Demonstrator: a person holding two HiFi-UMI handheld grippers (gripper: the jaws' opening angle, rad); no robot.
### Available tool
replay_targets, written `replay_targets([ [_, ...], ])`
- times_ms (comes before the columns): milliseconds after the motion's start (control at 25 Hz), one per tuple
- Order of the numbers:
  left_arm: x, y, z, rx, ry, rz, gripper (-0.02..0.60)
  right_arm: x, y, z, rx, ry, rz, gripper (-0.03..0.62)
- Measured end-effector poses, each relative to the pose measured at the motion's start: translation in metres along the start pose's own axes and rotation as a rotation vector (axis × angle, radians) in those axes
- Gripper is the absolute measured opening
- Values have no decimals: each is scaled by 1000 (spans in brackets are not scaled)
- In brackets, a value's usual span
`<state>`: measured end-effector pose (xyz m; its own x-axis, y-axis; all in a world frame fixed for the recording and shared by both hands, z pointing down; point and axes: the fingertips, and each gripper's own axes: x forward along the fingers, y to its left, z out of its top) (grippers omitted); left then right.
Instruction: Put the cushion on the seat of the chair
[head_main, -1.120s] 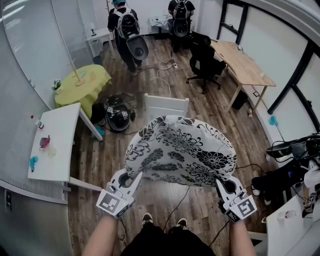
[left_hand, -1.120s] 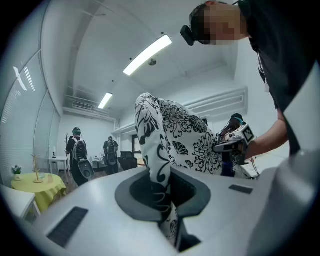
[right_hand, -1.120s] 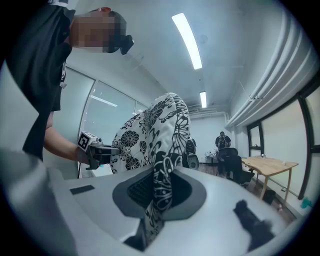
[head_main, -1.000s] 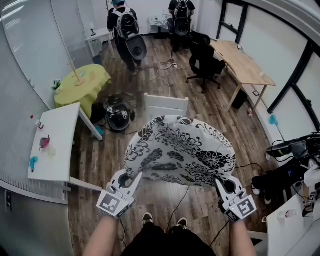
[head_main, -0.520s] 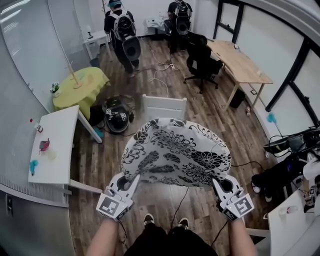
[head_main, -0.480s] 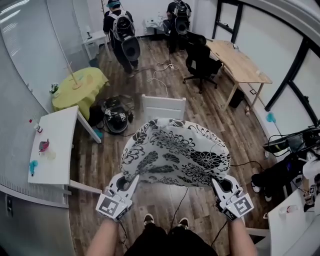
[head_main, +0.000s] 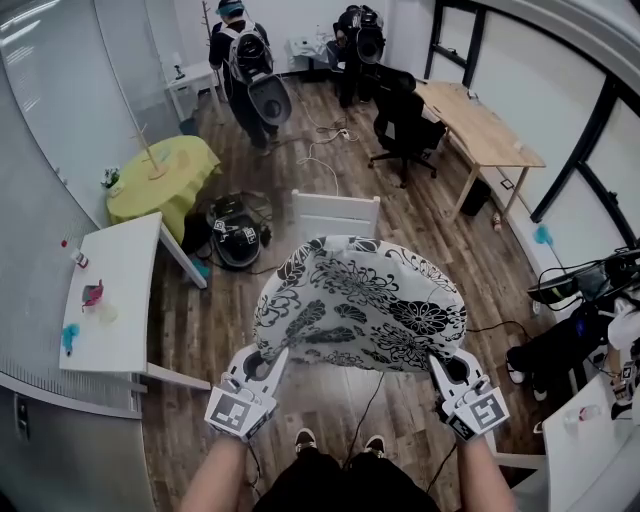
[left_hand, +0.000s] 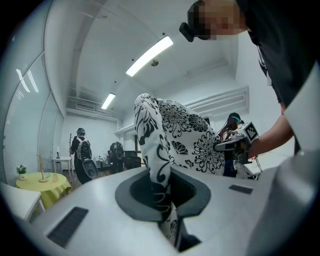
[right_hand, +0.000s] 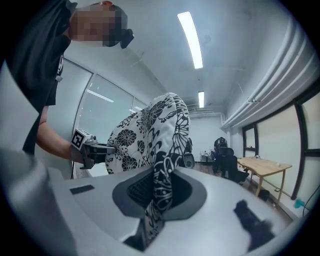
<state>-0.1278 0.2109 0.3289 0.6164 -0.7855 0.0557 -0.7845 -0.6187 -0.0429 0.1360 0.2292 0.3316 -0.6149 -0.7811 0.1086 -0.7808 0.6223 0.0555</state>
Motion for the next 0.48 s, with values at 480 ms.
replay_targets([
  [480,-2,-4,6,18,-10,15,38,0,13,7,6,-9,-46,31],
])
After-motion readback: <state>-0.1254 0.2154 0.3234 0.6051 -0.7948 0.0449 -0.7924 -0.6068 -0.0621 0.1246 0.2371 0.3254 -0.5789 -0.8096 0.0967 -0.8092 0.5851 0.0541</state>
